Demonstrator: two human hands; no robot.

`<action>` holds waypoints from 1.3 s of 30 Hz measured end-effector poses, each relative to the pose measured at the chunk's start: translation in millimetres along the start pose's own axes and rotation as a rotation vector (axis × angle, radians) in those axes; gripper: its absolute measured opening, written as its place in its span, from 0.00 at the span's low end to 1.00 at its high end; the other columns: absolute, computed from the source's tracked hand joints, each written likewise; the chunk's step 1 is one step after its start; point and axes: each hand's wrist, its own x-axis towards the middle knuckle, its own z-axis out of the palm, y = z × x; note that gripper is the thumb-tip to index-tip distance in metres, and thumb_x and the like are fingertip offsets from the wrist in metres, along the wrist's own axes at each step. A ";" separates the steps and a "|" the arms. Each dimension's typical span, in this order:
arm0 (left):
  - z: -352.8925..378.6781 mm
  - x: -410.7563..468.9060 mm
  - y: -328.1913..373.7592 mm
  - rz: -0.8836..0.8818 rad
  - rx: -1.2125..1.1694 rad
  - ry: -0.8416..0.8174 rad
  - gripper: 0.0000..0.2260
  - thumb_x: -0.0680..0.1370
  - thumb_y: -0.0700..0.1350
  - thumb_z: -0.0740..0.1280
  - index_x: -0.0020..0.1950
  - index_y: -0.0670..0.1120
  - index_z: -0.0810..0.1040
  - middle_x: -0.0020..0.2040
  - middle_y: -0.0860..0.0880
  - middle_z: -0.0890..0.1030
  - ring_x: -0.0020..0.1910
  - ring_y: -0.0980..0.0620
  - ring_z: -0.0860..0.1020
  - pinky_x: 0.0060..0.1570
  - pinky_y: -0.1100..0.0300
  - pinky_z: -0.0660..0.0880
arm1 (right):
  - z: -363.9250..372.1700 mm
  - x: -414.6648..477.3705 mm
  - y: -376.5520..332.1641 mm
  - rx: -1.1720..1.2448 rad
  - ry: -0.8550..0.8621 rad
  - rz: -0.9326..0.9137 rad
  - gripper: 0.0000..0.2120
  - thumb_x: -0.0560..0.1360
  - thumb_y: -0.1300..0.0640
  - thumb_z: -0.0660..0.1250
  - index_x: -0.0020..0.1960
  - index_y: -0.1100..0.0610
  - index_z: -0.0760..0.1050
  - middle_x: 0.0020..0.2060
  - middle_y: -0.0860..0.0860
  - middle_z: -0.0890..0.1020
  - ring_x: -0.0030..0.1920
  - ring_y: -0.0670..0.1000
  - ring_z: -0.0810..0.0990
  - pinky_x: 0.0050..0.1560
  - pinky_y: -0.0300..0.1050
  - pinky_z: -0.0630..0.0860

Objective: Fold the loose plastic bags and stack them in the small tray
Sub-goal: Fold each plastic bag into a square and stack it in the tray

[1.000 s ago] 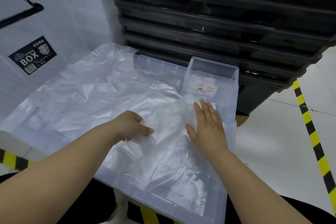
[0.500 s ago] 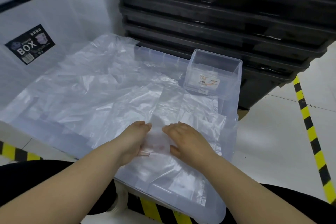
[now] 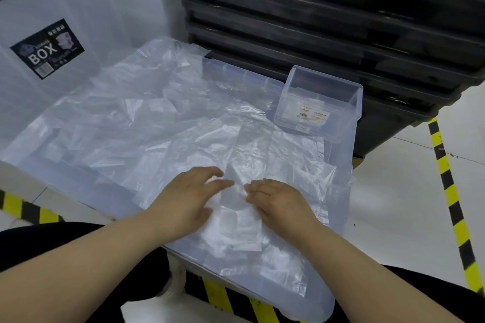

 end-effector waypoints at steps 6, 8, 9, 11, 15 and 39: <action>11.1 5.9 -2.8 0.227 0.040 0.046 0.16 0.65 0.50 0.65 0.50 0.50 0.80 0.50 0.49 0.83 0.56 0.52 0.70 0.58 0.56 0.63 | 0.6 -1.8 0.4 0.004 -0.003 -0.013 0.10 0.54 0.65 0.68 0.34 0.57 0.83 0.37 0.49 0.85 0.38 0.49 0.85 0.38 0.41 0.80; 12.9 8.9 -0.9 0.216 0.027 0.020 0.12 0.62 0.46 0.66 0.43 0.49 0.84 0.44 0.52 0.84 0.51 0.54 0.76 0.56 0.56 0.66 | 1.4 -1.8 1.9 0.010 -0.008 -0.011 0.09 0.55 0.64 0.67 0.33 0.56 0.83 0.37 0.48 0.85 0.39 0.48 0.84 0.40 0.40 0.79; 13.2 10.0 1.2 0.206 0.005 0.031 0.11 0.63 0.45 0.64 0.40 0.49 0.84 0.42 0.53 0.84 0.47 0.54 0.80 0.53 0.56 0.71 | 1.9 -1.7 1.4 -0.003 -0.007 -0.008 0.08 0.58 0.63 0.66 0.33 0.56 0.82 0.37 0.48 0.85 0.39 0.48 0.84 0.40 0.40 0.79; 13.1 13.4 3.6 0.167 -0.063 0.063 0.14 0.65 0.44 0.58 0.36 0.51 0.84 0.39 0.54 0.84 0.39 0.55 0.82 0.45 0.60 0.76 | 2.8 -2.5 1.3 -0.037 0.016 -0.003 0.09 0.60 0.60 0.65 0.36 0.57 0.83 0.37 0.49 0.85 0.39 0.48 0.84 0.41 0.43 0.80; 14.6 15.8 2.8 0.112 -0.192 0.079 0.14 0.69 0.47 0.58 0.34 0.51 0.84 0.40 0.54 0.83 0.39 0.58 0.79 0.35 0.67 0.75 | 3.2 -2.6 -7.2 -0.043 0.015 0.016 0.16 0.61 0.59 0.60 0.43 0.57 0.83 0.39 0.49 0.84 0.38 0.50 0.83 0.45 0.40 0.76; 25.5 21.3 15.8 0.028 0.057 0.197 0.17 0.68 0.50 0.56 0.40 0.48 0.84 0.40 0.51 0.81 0.45 0.52 0.68 0.55 0.55 0.62 | -27.2 53.7 8.8 0.766 -0.213 1.276 0.13 0.76 0.66 0.56 0.32 0.59 0.68 0.28 0.53 0.71 0.26 0.50 0.70 0.25 0.38 0.70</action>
